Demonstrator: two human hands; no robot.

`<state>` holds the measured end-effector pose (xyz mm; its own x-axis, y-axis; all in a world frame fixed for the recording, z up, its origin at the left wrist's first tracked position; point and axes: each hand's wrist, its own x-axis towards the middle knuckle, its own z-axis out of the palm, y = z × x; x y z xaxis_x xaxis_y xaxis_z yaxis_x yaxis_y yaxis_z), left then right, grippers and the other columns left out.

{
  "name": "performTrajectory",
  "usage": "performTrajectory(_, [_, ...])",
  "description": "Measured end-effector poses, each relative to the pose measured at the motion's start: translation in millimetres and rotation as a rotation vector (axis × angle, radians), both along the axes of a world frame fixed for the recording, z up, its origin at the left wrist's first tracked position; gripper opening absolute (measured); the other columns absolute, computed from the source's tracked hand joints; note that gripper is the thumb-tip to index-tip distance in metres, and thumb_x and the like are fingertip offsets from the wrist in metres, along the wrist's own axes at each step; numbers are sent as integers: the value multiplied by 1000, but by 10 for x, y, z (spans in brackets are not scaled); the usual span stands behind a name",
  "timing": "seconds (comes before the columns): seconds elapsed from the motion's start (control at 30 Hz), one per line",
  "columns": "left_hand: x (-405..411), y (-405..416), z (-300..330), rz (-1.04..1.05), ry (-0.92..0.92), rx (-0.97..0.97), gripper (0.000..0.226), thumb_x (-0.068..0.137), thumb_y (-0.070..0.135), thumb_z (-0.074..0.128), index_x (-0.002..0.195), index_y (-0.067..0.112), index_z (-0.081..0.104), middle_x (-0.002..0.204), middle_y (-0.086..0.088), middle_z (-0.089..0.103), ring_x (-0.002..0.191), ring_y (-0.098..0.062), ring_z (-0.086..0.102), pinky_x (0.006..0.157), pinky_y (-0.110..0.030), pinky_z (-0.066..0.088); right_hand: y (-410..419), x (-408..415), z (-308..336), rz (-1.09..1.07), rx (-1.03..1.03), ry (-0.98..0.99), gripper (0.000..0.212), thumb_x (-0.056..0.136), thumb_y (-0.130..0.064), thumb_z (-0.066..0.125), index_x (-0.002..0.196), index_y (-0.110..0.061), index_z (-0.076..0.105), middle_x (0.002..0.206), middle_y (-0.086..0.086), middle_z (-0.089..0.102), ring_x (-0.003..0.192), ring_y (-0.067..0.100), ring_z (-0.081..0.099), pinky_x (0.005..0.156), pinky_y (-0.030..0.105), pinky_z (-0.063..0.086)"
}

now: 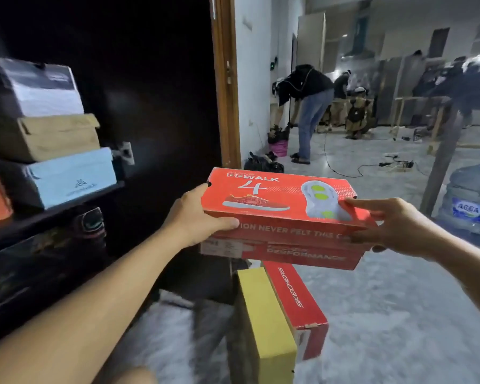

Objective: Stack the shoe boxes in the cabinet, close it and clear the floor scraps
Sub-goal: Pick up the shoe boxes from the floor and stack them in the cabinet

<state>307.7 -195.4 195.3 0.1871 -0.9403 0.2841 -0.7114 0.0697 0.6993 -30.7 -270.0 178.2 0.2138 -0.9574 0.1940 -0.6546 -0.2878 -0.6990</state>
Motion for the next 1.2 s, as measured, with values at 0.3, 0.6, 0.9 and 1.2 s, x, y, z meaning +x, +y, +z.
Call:
performTrajectory(0.3, [1001,841,685,252,64,-60,41,66,28,88,98,36,64,100,15,70,100,-10,63,94,-37,50,69,1366,654,280,-99,-28,81,59,-29,90,131,-40,55,106,-2,71,83,36,70,63,47,61])
performTrajectory(0.6, [1708,1574,1387,504,247,-181,58,70,3,83,120,20,59,88,13,63,78,-1,59,63,-17,43,155,2677,1296,536,-184,-54,78,64,-36,85,135,-37,53,98,-5,69,66,16,69,60,39,61])
performTrajectory(0.9, [2124,2103,2059,778,273,-483,90,61,2,88,141,14,47,117,-5,64,75,-8,62,58,-21,45,360,3591,1925,704,-251,-241,66,70,-26,84,130,-31,59,93,-3,71,73,21,72,62,40,62])
performTrajectory(1.2, [2564,2342,2426,1175,122,-814,55,65,18,86,115,13,63,111,-6,67,103,-26,65,94,-40,53,673,4548,2504,820,-294,-431,52,76,-16,81,125,-19,63,104,8,68,75,27,72,61,40,62])
